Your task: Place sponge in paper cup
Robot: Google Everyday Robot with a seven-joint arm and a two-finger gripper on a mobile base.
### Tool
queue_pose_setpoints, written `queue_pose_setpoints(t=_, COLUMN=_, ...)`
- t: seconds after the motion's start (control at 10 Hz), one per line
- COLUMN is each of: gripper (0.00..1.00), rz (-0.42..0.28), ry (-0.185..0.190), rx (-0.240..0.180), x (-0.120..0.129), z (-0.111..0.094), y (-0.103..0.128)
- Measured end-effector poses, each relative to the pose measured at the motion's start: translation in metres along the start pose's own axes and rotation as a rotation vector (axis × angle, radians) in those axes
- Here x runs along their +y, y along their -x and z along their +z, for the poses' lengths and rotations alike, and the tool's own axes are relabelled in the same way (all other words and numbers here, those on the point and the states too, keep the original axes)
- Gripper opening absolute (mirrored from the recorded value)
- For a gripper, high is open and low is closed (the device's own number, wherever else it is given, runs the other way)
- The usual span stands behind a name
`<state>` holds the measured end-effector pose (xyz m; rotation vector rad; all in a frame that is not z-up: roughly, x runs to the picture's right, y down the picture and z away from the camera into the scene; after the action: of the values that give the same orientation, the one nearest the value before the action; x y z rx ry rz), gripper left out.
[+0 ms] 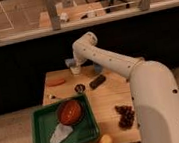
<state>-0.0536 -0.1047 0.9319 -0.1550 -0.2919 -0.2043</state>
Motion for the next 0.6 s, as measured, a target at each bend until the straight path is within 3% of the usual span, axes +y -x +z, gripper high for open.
queue_pose_setpoints(t=0.1, gripper=0.73, rz=0.011, ry=-0.001, rx=0.001, x=-0.005, z=0.005, y=-0.002)
queue_pose_setpoints(t=0.2, gripper=0.78, rz=0.021, ry=-0.003, rx=0.005, x=-0.007, z=0.007, y=-0.008)
queue_pose_setpoints(t=0.6, gripper=0.80, rz=0.040, ry=-0.015, rx=-0.001, x=-0.008, z=0.009, y=-0.018)
